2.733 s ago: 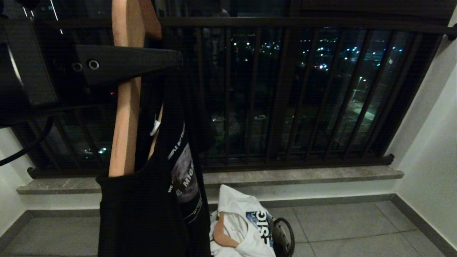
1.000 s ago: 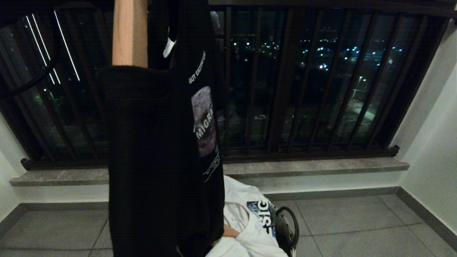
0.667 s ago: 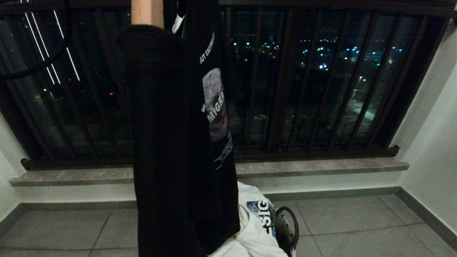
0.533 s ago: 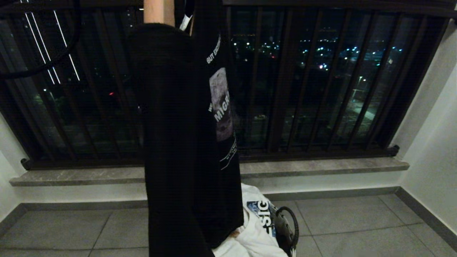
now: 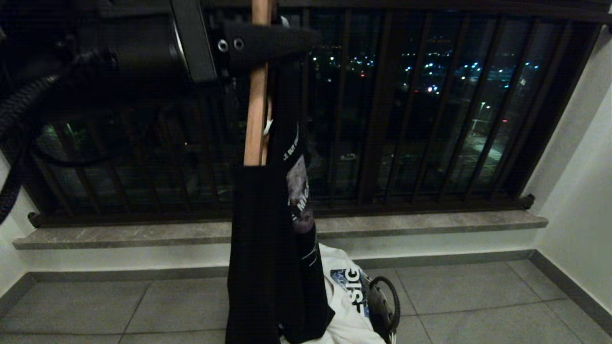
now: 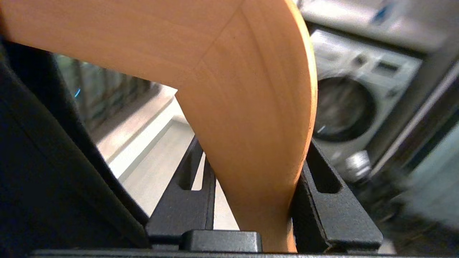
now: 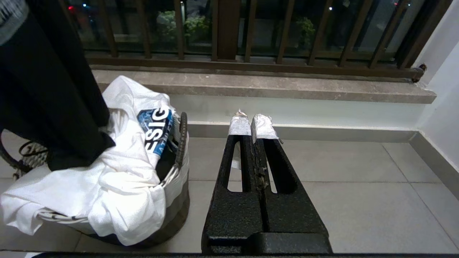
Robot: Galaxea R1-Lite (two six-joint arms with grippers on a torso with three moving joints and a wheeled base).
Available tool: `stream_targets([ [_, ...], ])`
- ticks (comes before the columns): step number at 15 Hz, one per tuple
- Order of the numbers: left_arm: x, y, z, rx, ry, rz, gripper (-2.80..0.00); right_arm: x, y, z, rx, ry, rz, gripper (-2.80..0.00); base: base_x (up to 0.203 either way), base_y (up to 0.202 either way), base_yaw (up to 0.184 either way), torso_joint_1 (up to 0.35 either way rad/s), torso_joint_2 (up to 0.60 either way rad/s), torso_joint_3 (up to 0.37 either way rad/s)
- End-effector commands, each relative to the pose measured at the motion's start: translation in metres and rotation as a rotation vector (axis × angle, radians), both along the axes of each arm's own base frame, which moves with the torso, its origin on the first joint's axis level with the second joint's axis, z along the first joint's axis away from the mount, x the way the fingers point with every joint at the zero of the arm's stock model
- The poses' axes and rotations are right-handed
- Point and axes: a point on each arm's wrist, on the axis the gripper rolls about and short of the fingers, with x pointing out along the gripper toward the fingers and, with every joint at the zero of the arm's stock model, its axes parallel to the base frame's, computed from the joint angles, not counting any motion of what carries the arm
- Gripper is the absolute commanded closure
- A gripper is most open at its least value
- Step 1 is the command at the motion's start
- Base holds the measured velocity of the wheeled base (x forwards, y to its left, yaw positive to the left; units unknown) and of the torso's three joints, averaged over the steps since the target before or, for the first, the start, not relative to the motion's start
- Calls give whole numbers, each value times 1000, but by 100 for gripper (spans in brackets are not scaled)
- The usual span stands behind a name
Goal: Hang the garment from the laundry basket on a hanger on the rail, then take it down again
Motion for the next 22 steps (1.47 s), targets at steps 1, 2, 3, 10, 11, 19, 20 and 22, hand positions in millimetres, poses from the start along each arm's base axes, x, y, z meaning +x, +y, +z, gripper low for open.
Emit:
stream_targets([
  [1,19,-2,-28,59,58,30,0,0,0,0,-1,1,0,0,0,0,0,0,0,0],
  [2,24,-3,-36,72,75,34,0,0,0,0,-1,1,0,0,0,0,0,0,0,0],
  [3,28,-5,-43,79,85,34,0,0,0,0,-1,1,0,0,0,0,0,0,0,0],
  [10,68,-22,-106,169,136,53,0,0,0,0,-1,1,0,0,0,0,0,0,0,0],
  [11,74,-23,-117,191,148,63,0,0,0,0,-1,1,0,0,0,0,0,0,0,0],
  [19,111,-34,-182,325,201,120,0,0,0,0,-1,1,0,0,0,0,0,0,0,0],
  [20,112,-34,-190,342,206,119,0,0,0,0,-1,1,0,0,0,0,0,0,0,0],
  [22,114,-37,-205,366,238,110,0,0,0,0,-1,1,0,0,0,0,0,0,0,0],
])
